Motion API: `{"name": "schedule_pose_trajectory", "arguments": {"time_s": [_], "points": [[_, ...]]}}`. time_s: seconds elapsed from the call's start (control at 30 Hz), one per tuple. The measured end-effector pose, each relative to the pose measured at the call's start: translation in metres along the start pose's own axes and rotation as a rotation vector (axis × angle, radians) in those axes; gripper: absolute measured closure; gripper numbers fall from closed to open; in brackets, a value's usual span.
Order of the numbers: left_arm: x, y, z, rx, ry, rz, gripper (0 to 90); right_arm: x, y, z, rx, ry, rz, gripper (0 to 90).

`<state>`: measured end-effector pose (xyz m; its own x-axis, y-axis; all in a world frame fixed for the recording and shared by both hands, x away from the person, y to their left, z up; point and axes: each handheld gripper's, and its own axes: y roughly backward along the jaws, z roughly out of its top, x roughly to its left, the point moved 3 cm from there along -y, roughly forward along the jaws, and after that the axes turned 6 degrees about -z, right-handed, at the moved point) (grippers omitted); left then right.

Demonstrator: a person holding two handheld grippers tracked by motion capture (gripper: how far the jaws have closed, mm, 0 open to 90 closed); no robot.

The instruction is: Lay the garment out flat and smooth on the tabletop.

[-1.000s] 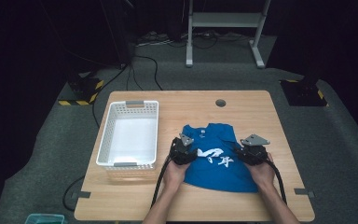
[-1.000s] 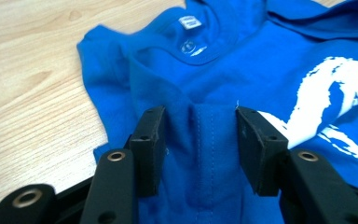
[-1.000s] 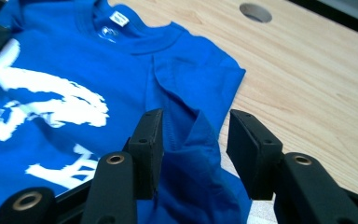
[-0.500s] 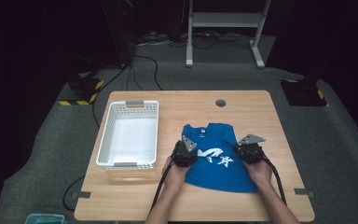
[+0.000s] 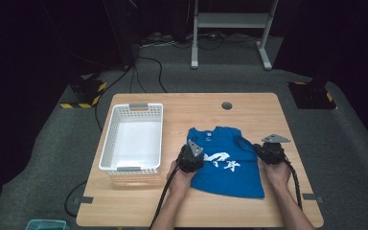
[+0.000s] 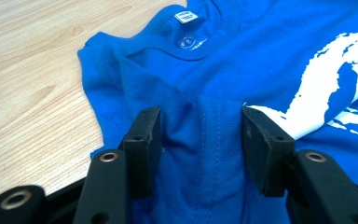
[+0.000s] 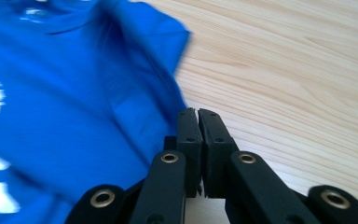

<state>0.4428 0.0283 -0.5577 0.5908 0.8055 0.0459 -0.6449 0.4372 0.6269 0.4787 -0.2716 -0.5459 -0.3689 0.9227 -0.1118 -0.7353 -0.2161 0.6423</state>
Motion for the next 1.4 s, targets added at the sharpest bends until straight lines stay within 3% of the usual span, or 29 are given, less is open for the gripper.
{"name": "schedule_pose_trajectory", "arguments": {"time_s": [0.13,0.23,0.33,0.5,0.6,0.67,0.83,1.0,1.1,1.13,1.17,1.4], "points": [[-0.001,0.0,0.0,0.001,-0.007,-0.004,50.2,-0.01,-0.001,-0.005,0.024,-0.038,-0.012,87.5],[0.0,0.0,0.0,-0.001,0.0,-0.008,50.2,-0.008,-0.005,-0.008,0.03,-0.044,-0.015,84.5],[0.0,0.0,0.0,-0.001,0.001,-0.01,49.7,-0.006,-0.004,-0.006,0.031,-0.042,-0.022,74.3],[0.001,0.001,0.001,-0.007,0.03,-0.022,48.9,0.0,0.013,-0.001,-0.029,-0.04,-0.018,67.3],[0.001,0.002,0.006,0.005,0.043,-0.024,50.5,0.01,0.019,0.003,-0.057,-0.006,0.005,66.5],[0.002,0.004,0.008,0.015,0.044,-0.032,58.7,0.026,0.021,0.007,-0.072,0.043,0.053,65.7],[0.005,0.007,0.011,0.027,0.055,-0.058,70.9,0.047,0.015,0.008,-0.065,0.087,0.109,64.9],[0.012,0.015,0.017,0.01,0.086,-0.088,84.5,0.059,0.002,0.001,-0.02,0.135,0.131,64.8],[0.015,0.017,0.019,0.009,0.097,-0.075,85.3,0.056,0.002,-0.003,-0.009,0.14,0.133,64.5],[0.02,0.02,0.022,-0.001,0.125,-0.06,85.6,0.052,0.004,-0.006,-0.008,0.133,0.137,64.2],[0.02,0.02,0.022,-0.001,0.125,-0.06,85.6,0.052,0.004,-0.006,-0.008,0.133,0.137,64.2],[0.034,0.022,0.032,-0.008,0.169,0.007,85.6,0.031,0.013,-0.016,-0.003,0.128,0.121,63.8]]}}
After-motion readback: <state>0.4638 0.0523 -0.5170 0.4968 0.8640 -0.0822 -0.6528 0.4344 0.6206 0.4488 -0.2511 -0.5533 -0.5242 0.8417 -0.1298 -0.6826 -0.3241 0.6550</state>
